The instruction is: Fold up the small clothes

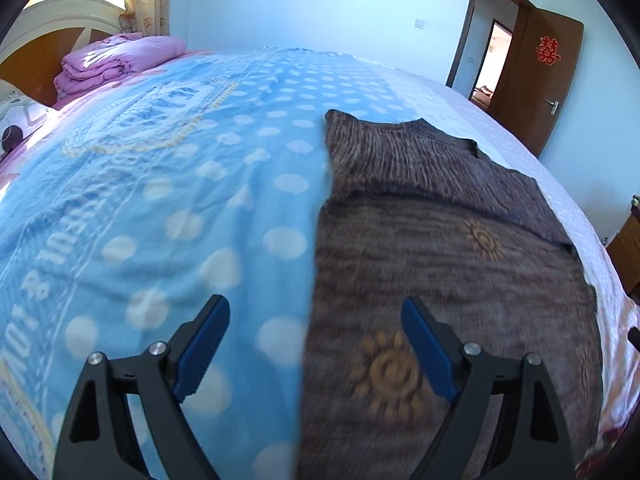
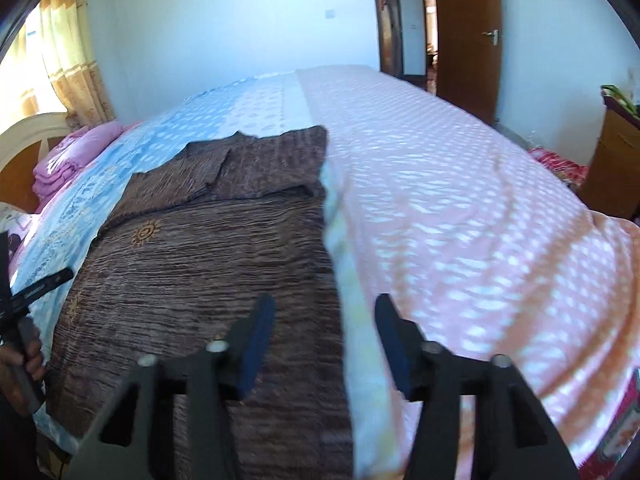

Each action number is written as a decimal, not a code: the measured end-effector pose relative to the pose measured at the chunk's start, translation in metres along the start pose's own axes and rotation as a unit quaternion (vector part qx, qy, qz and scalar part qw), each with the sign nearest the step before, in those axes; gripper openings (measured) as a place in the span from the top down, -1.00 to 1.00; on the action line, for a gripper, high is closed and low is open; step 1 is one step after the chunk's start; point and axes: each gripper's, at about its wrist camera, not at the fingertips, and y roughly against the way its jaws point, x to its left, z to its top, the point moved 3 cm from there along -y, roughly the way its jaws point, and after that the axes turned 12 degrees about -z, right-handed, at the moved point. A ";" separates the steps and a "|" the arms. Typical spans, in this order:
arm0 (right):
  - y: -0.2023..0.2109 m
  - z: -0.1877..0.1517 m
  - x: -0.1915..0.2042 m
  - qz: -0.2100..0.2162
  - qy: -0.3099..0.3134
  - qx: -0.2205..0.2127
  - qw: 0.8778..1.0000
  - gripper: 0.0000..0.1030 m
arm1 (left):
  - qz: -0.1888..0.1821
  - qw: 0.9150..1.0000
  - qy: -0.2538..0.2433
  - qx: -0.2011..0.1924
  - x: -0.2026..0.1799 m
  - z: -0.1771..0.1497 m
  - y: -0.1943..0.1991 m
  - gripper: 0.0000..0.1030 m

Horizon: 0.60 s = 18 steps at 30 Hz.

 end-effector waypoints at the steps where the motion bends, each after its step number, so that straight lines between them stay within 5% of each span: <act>1: 0.002 -0.003 -0.004 0.002 -0.001 0.006 1.000 -0.08 | -0.002 1.000 0.001 0.000 0.003 -0.004 0.006 -0.75; 13: 0.023 -0.060 0.005 0.039 0.104 0.062 0.992 -0.08 | -0.048 0.997 -0.042 0.035 0.004 -0.062 0.058 -0.75; 18: 0.015 -0.086 0.001 0.053 0.098 0.104 0.988 -0.08 | -0.073 0.995 -0.033 0.055 0.003 -0.083 0.069 -0.70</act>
